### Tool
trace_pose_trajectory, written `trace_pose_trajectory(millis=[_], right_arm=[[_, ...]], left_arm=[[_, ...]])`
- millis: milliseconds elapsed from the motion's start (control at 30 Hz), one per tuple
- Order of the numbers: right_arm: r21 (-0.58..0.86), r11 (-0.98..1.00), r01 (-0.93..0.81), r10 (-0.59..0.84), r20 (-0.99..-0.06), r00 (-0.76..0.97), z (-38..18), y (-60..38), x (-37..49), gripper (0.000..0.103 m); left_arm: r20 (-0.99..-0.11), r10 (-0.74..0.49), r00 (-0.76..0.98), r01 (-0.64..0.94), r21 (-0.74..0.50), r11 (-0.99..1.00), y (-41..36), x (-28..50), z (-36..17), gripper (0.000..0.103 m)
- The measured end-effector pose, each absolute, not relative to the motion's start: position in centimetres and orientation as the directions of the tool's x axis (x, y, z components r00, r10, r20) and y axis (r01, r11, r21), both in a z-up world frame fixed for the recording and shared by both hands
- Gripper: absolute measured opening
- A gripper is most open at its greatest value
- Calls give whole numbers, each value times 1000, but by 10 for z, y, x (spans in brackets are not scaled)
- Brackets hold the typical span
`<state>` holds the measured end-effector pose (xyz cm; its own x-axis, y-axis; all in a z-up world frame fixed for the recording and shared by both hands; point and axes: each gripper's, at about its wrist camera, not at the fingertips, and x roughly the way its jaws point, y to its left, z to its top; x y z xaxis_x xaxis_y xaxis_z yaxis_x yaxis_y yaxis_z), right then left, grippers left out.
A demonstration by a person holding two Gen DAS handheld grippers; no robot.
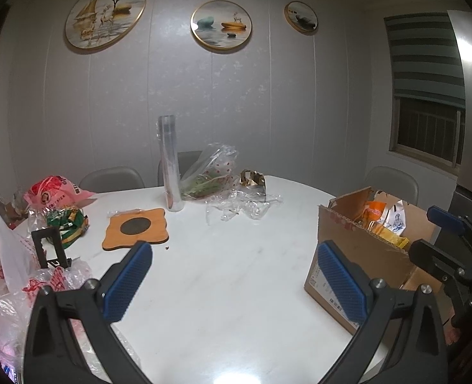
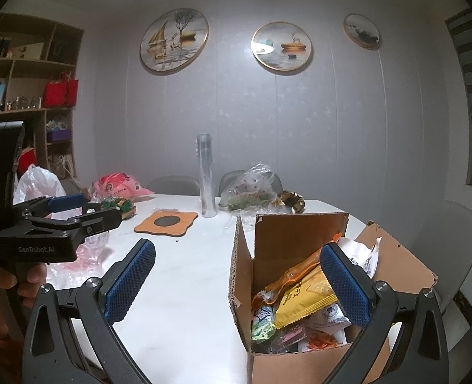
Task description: Organize snacks
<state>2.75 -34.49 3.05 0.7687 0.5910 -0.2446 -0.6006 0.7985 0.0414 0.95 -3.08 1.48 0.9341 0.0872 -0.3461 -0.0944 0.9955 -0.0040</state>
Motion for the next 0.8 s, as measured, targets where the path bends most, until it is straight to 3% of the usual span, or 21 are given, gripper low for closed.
trace_pose_trajectory(millis=[800], right_arm=[[41,800,-599,589,-244,770,33,-344,27,103]], left_arm=[[-340,91,936,-98,-4,995,-28,8,13,102]])
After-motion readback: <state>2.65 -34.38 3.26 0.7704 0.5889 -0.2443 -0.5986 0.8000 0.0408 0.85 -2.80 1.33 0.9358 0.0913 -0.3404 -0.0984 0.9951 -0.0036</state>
